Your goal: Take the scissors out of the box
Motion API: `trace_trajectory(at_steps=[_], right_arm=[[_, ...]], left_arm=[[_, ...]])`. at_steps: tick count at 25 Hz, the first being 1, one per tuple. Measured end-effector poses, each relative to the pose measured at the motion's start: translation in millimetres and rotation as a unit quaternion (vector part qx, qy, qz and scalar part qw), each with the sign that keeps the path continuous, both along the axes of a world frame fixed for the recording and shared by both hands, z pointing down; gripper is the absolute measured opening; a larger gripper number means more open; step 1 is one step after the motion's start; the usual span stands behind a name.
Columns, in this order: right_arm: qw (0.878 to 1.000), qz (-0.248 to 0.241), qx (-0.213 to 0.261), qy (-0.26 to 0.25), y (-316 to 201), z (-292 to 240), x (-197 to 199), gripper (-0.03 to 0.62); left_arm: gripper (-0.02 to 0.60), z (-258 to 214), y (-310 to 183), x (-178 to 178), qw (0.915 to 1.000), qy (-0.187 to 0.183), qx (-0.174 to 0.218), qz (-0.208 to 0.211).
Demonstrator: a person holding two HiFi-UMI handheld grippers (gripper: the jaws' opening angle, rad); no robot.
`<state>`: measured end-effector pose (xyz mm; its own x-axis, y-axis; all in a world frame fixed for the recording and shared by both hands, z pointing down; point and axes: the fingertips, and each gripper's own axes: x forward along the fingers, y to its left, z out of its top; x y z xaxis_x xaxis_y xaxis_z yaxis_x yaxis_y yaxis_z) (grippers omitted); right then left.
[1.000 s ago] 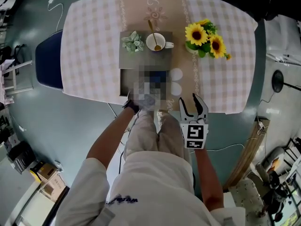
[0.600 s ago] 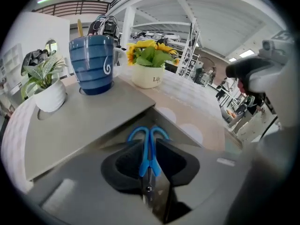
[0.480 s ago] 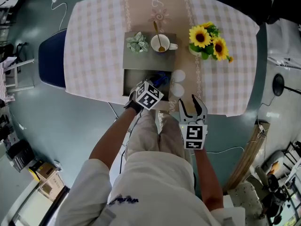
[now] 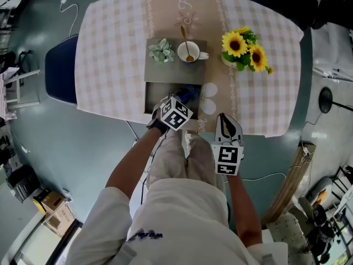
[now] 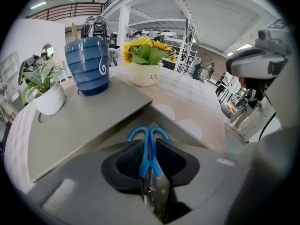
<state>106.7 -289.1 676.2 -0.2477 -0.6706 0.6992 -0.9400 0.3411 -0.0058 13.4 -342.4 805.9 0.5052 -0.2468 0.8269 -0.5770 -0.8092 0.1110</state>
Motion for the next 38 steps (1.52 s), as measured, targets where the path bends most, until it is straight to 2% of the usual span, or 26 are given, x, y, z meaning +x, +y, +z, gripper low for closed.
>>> trace_trajectory(at_steps=[1, 17, 24, 33, 38], right_arm=[[1.000, 0.004, -0.002, -0.003, 0.2, 0.2, 1.6, 0.003], [1.000, 0.007, 0.005, -0.005, 0.0, -3.0, 2.3, 0.004], [1.000, -0.008, 0.027, -0.011, -8.2, -16.5, -5.9, 0.004], [0.999, 0.008, 0.054, 0.003, -19.2, -37.2, 25.4, 0.003], [0.998, 0.003, 0.065, 0.001, -17.6, -46.0, 25.3, 0.005]], left_arm=[[0.089, 0.0, 0.2, 0.3, 1.0000, 0.001, 0.001, 0.000], [0.087, -4.2, 5.7, -5.2, 0.9998, -0.002, -0.003, -0.019], [0.086, -26.4, 1.3, -7.0, 0.9992, 0.010, 0.019, -0.033], [0.086, -57.9, 5.4, -19.1, 0.9951, 0.030, 0.057, -0.074], [0.086, -77.2, 10.7, -24.6, 0.9917, 0.038, 0.077, -0.095]])
